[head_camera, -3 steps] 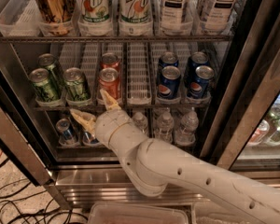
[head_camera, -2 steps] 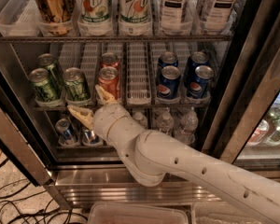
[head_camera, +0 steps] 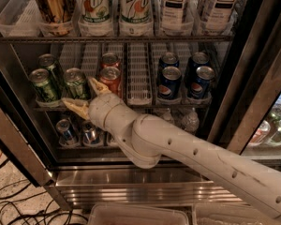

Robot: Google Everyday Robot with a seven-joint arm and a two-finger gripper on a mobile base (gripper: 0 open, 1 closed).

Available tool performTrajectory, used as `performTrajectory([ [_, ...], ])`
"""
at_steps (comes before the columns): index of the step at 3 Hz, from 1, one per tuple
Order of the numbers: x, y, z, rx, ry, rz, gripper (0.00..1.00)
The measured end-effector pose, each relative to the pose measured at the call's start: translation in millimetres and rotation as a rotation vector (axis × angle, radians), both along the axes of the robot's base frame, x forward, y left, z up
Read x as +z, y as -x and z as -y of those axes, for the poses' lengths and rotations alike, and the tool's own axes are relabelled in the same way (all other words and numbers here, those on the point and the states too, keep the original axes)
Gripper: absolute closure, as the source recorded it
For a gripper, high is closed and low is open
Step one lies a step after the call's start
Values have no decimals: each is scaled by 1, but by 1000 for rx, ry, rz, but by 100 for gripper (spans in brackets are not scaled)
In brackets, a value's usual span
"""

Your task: Pick green can from middle shelf of fridge

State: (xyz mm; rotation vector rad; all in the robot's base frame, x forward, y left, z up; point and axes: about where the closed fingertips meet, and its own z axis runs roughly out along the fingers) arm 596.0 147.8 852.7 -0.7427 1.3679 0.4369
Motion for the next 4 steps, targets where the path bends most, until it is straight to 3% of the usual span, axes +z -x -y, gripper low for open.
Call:
performTrajectory([
  [2, -1, -17, -18, 63, -4, -9, 27],
  [4, -13, -39, -25, 84, -56, -51, 23],
])
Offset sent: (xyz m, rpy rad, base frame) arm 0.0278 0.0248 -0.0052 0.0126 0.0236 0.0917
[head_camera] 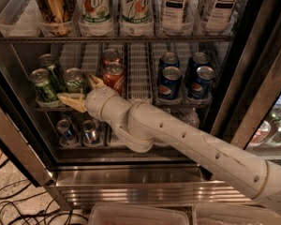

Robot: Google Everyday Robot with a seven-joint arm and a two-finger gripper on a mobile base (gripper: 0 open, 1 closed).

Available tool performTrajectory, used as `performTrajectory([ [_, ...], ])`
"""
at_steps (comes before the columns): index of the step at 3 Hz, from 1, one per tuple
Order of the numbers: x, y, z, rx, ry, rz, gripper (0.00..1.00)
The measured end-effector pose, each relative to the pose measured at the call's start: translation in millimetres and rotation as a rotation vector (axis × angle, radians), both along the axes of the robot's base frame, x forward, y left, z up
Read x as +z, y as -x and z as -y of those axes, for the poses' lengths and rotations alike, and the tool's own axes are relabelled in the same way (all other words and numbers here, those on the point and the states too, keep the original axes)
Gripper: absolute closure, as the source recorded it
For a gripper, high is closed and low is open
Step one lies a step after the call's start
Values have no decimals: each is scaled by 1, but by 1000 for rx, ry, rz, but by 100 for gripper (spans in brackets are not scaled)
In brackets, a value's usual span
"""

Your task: Pick green can from middle shelf of fridge

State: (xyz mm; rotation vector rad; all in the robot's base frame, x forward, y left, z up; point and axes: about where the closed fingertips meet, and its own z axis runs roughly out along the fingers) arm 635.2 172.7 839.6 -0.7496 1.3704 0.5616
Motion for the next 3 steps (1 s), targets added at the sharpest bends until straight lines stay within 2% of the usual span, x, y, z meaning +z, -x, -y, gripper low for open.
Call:
performTrajectory([
  [1, 0, 0, 0, 0, 0, 0, 42],
  [3, 0, 0, 0, 0, 0, 0, 88],
])
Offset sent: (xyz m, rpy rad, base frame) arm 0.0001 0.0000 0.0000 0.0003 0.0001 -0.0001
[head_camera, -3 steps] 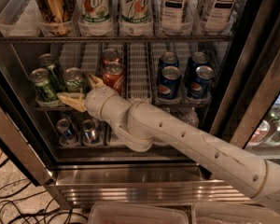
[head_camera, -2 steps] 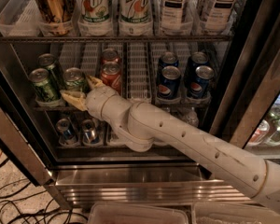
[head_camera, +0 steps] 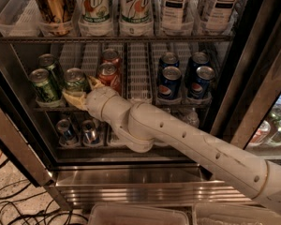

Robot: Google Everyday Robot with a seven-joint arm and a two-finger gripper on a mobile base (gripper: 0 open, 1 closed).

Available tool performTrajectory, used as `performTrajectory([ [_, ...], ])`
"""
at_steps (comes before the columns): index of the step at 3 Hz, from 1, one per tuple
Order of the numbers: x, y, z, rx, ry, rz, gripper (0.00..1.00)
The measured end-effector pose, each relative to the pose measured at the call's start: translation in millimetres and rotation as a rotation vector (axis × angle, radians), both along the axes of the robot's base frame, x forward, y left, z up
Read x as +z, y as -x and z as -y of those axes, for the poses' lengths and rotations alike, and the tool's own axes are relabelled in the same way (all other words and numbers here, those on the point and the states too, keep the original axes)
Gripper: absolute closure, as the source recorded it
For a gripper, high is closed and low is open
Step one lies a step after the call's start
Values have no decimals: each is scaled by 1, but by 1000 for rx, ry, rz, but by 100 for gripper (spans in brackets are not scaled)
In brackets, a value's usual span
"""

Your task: Pick green can from middle shelf of fridge

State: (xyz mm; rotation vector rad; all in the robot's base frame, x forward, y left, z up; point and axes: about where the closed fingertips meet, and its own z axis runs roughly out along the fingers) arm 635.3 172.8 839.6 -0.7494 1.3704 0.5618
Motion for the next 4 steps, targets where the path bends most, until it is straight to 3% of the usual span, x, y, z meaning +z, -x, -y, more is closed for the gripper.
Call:
performTrajectory([
  [1, 1, 1, 0, 0, 1, 1, 100],
  [3, 45, 12, -7, 64, 32, 52, 100],
  [4, 52, 22, -11, 121, 32, 34, 100],
])
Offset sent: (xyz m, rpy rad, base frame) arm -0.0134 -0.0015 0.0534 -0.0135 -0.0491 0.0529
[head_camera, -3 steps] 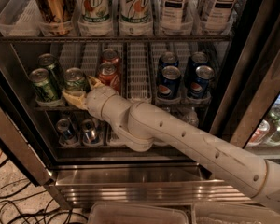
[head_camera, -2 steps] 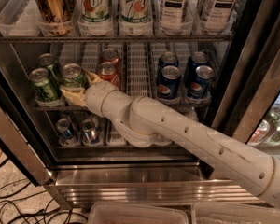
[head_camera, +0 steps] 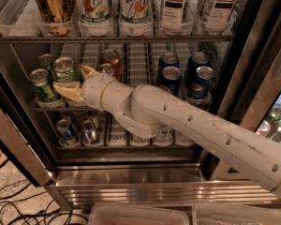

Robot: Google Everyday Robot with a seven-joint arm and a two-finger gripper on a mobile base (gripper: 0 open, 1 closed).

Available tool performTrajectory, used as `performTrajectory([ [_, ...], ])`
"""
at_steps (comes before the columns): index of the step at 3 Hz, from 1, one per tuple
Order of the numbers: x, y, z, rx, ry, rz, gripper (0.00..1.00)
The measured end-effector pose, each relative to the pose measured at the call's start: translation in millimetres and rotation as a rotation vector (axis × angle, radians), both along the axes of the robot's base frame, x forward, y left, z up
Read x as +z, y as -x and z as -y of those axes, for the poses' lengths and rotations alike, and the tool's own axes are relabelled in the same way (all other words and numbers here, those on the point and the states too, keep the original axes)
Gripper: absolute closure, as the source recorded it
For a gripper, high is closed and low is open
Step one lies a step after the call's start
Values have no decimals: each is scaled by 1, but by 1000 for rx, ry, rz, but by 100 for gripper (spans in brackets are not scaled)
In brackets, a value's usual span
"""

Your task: Pick green can from middle shelf of fridge

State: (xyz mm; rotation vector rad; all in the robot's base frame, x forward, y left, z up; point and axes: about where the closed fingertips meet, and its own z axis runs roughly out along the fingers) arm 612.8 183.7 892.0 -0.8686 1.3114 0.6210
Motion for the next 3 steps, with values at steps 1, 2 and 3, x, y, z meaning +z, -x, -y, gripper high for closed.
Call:
performTrajectory([
  [1, -5, 23, 0, 59, -7, -66, 100],
  [2, -11, 51, 5, 127, -17, -138, 100],
  [3, -4, 80, 20, 195, -39, -175, 100],
])
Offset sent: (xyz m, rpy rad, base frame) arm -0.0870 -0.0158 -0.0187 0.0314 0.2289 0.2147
